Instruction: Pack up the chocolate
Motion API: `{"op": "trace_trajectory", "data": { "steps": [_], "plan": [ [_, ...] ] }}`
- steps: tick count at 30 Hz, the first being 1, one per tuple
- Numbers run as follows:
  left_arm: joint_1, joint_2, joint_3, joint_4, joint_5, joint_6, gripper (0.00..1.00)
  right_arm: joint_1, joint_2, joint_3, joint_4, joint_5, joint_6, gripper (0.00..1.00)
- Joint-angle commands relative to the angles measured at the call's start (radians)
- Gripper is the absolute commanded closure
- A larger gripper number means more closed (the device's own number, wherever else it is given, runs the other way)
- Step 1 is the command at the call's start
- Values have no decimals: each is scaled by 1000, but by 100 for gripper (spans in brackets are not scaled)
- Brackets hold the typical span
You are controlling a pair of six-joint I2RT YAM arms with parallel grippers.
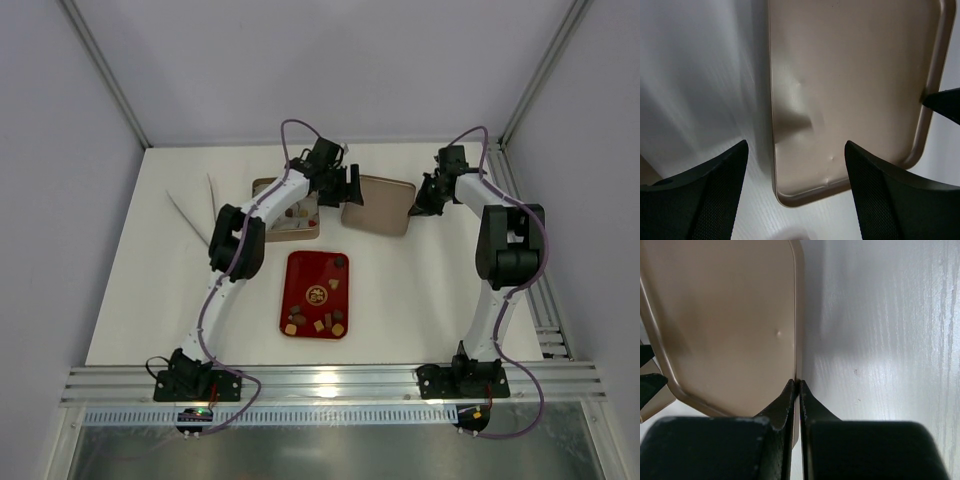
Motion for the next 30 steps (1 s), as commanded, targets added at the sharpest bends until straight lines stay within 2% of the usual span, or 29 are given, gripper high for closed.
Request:
{"op": "trace_trajectory", "data": {
  "steps": [1, 15, 30],
  "plan": [
    [9, 16, 50, -8, -18, 5, 24, -4, -74, -9, 23, -51, 16, 96],
    [12, 44, 75, 27, 47, -52, 25, -39, -109, -59, 51, -100, 26, 96],
    [16, 7, 70, 87, 171, -132, 36, -45, -152, -110, 102, -166, 44, 96]
  ]
}}
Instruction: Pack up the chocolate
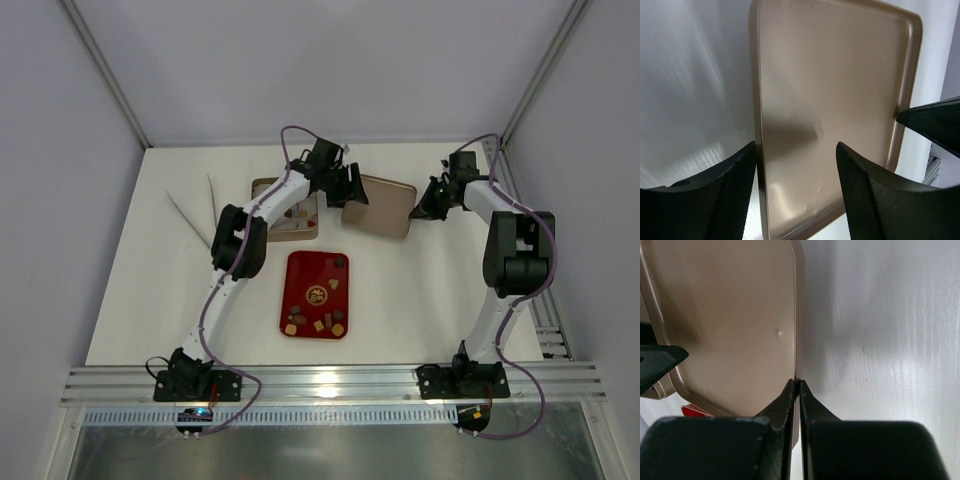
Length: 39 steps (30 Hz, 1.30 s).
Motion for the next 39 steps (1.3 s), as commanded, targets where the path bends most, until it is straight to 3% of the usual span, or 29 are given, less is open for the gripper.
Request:
{"op": "trace_trajectory", "data": {
  "steps": [1, 20, 26, 28, 33, 39],
  "plan": [
    [10, -39, 33, 46, 55, -29, 37, 2, -72, -9, 54, -48, 22, 96],
    [14, -142, -53, 97, 155, -101, 71, 8, -120, -80, 122, -126, 48, 96],
    [17, -170, -86, 104, 176, -111, 87, 30, -126, -80, 131, -128, 50, 96],
    [17, -179, -101, 104, 179, -109, 98, 30, -126, -79, 134, -125, 50, 96],
    [26, -209, -132, 104, 186, -106, 100, 57, -128, -80, 134, -123, 50, 96],
    [59, -251, -171, 86, 195, -117, 100, 73, -169, -88, 125, -54, 27, 56]
  ]
}}
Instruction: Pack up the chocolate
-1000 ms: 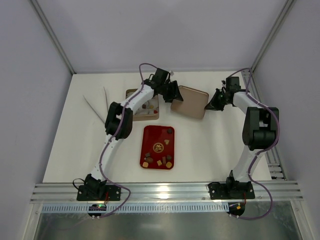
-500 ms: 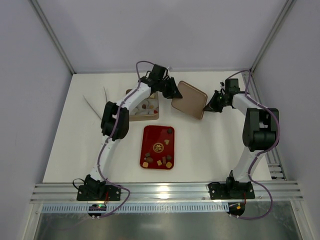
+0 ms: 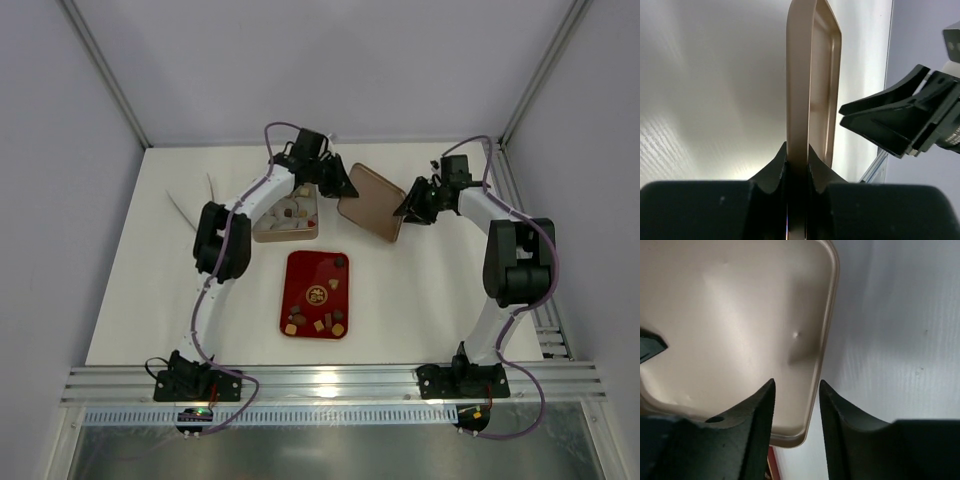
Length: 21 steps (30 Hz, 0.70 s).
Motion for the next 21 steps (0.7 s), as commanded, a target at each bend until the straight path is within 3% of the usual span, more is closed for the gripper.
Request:
{"op": "trace_trajectory", "data": {
  "steps": [1, 3, 7, 13, 21],
  "plan": [
    [21, -94, -9, -8, 41, -8, 100, 21, -108, 0, 43, 42, -22, 53],
    [37, -100, -3, -39, 35, -5, 100, 39, -147, -6, 43, 104, -39, 46],
    [67, -123, 1, -113, 41, -2, 100, 102, -247, -30, 50, 233, -94, 42],
    [100, -160, 2, -183, 54, 1, 100, 342, -402, -75, 96, 438, -302, 38],
    [113, -217, 1, -240, 65, 3, 100, 639, -439, -139, 228, 747, -580, 26]
  ]
}}
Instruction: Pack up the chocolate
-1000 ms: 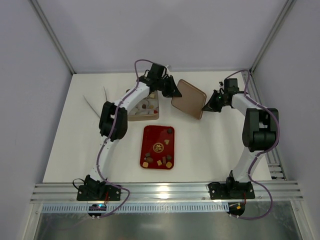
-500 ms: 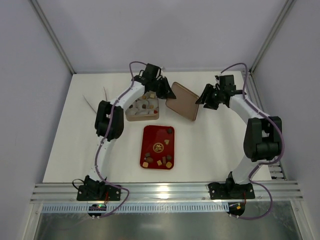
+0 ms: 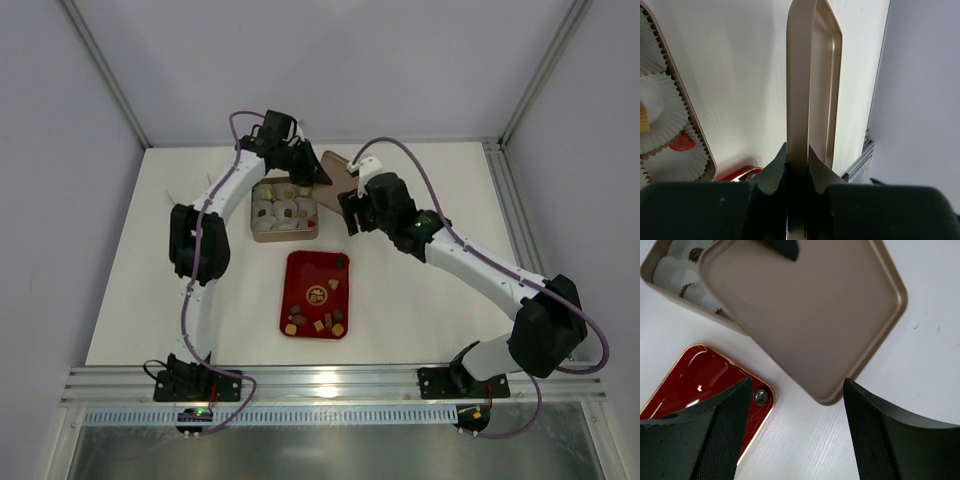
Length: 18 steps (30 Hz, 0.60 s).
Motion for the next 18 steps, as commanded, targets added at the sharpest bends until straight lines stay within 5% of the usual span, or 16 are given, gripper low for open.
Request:
{"op": "trace_trajectory", "data": {
  "steps": [1, 10, 18],
  "plan": [
    [-3, -90, 9, -35, 54, 2, 100, 146, -5, -23, 108, 248, -215, 26],
    [-2, -151, -17, -69, 57, 21, 100, 249, 159, 57, 156, 497, -411, 22],
    [1, -197, -64, -77, 74, 33, 100, 272, 219, 83, 235, 615, -511, 34]
  ]
}}
